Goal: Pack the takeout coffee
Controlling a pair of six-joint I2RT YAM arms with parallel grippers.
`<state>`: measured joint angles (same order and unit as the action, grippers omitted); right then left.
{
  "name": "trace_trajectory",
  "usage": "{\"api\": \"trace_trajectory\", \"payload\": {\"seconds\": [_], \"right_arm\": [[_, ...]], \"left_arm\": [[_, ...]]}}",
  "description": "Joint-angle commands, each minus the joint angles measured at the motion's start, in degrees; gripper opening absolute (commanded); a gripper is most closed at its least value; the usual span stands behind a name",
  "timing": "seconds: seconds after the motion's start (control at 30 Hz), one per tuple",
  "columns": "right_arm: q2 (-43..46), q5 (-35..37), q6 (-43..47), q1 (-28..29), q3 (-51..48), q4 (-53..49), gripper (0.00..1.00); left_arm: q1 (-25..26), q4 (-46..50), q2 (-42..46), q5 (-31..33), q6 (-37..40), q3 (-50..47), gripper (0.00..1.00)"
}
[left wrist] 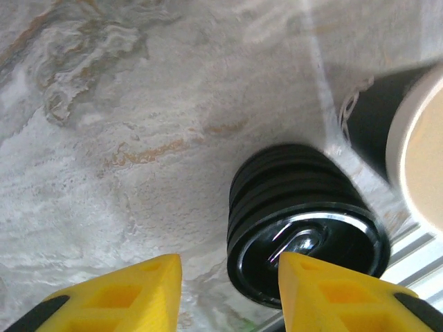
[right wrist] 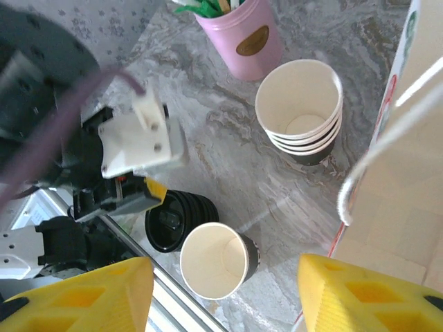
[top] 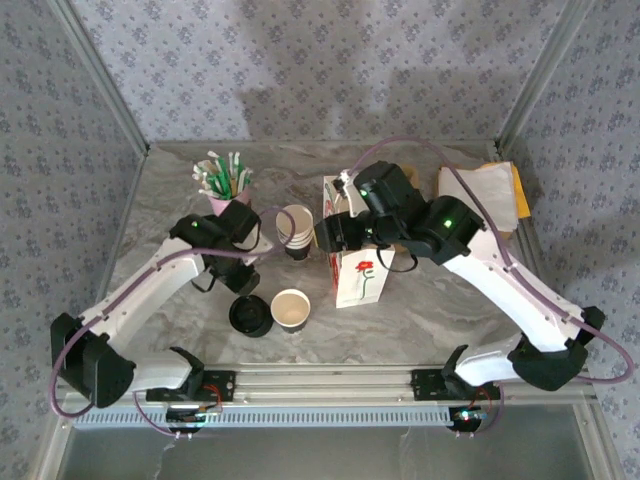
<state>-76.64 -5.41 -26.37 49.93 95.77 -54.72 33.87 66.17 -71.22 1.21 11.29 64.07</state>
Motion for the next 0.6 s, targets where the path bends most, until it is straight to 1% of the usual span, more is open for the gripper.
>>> {"api": "trace_trajectory", "payload": {"seconds": [0.0, 0.03, 0.07, 0.1, 0.13, 0.27, 0.33, 0.57], "right_arm": [[3.3, -1.4, 0.1, -1.5, -0.2, -1.0, 0.59], [4.0, -1.4, 0.3, -1.9, -0.4, -1.1, 0.59], [4.7, -1.6, 0.5, -2.4, -0.7, -1.1, 0.60], [5.3, -1.8, 0.6, -3.0, -1.0, -1.1, 0.60], [5.8, -2.0, 0.6, -3.4, -1.4, -1.1, 0.60], [7.0, -3.5, 0.5, -5.0, -2.4, -0.8, 0.60], [7.2, -3.9, 0.4, -5.3, -2.6, -0.7, 0.60], [7.5, -4.2, -0.3, -5.6, -2.9, 0.3, 0.60]], "left_arm": [[0.1, -3.4, 5.6, -1.0, 12.2, -4.3, 0.47], [0.0, -4.2, 6.9, -2.1, 13.8, -5.9, 0.50], [0.1, -4.7, 8.2, -3.7, 15.7, -7.6, 0.51], [0.1, -5.2, 9.2, -4.2, 16.7, -9.2, 0.53], [0.0, -5.6, 9.9, -4.4, 17.3, -10.4, 0.53], [0.0, -7.3, 10.7, -5.7, 18.7, -13.6, 0.54], [0.0, -9.0, 10.7, -5.0, 18.3, -14.7, 0.53], [0.0, -12.4, 8.2, -4.1, 18.4, -15.1, 0.52]]}}
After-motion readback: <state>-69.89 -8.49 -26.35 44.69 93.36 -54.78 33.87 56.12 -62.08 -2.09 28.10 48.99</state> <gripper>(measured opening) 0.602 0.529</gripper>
